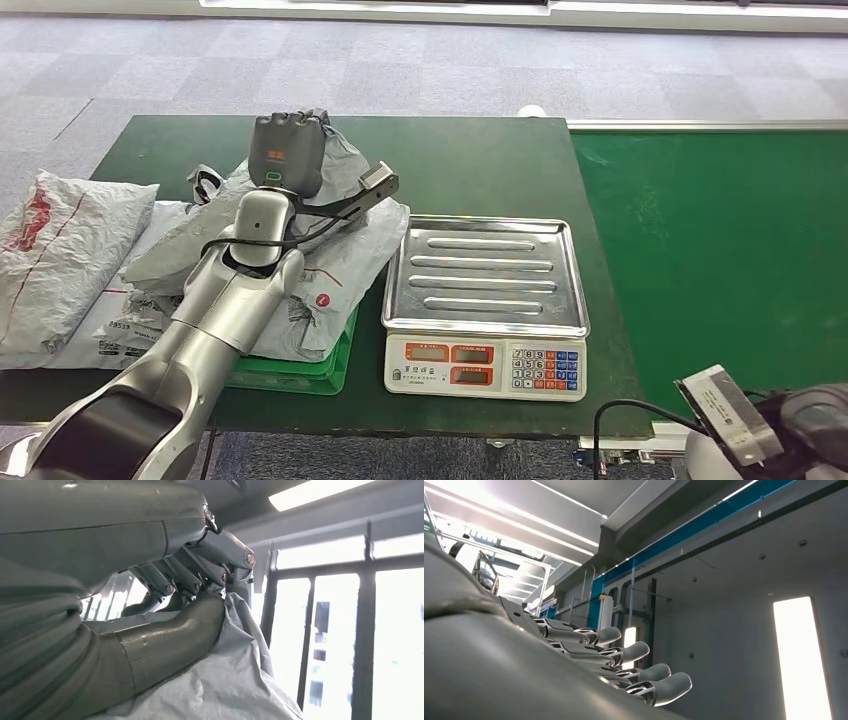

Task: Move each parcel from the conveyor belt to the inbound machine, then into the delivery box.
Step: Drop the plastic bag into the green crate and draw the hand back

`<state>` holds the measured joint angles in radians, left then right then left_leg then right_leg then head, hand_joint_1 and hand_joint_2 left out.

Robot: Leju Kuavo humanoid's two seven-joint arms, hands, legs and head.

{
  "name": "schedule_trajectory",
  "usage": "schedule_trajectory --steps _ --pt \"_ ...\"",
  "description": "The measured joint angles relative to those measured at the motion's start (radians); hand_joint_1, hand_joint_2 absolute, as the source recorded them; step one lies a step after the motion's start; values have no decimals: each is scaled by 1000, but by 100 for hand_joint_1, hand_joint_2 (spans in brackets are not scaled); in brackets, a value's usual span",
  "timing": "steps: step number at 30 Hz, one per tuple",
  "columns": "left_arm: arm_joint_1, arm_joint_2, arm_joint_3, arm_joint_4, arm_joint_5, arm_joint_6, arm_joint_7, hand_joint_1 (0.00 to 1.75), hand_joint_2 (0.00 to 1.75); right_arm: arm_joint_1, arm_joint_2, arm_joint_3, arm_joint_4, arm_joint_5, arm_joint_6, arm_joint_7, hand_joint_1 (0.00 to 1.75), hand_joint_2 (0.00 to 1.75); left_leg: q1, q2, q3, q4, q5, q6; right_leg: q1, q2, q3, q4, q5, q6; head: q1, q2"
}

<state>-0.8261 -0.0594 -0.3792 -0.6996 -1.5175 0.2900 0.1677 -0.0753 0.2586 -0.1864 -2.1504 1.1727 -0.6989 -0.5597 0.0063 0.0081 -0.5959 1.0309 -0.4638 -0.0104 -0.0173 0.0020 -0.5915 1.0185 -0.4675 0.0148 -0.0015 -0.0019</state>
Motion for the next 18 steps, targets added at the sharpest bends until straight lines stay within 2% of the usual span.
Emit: schedule_trajectory --steps 6,18 --pt "8 -28 0 46 0 -7 -7 175 175 0 0 -1 0 0 0 -1 0 0 0 1 0 0 0 0 0 1 -1 0 0 0 0 0" --pt "9 -42 0 79 0 -7 -8 175 175 1 0 -6 0 0 0 -1 0 0 1 1 0 0 0 0 0 1 -1 0 0 0 0 0"
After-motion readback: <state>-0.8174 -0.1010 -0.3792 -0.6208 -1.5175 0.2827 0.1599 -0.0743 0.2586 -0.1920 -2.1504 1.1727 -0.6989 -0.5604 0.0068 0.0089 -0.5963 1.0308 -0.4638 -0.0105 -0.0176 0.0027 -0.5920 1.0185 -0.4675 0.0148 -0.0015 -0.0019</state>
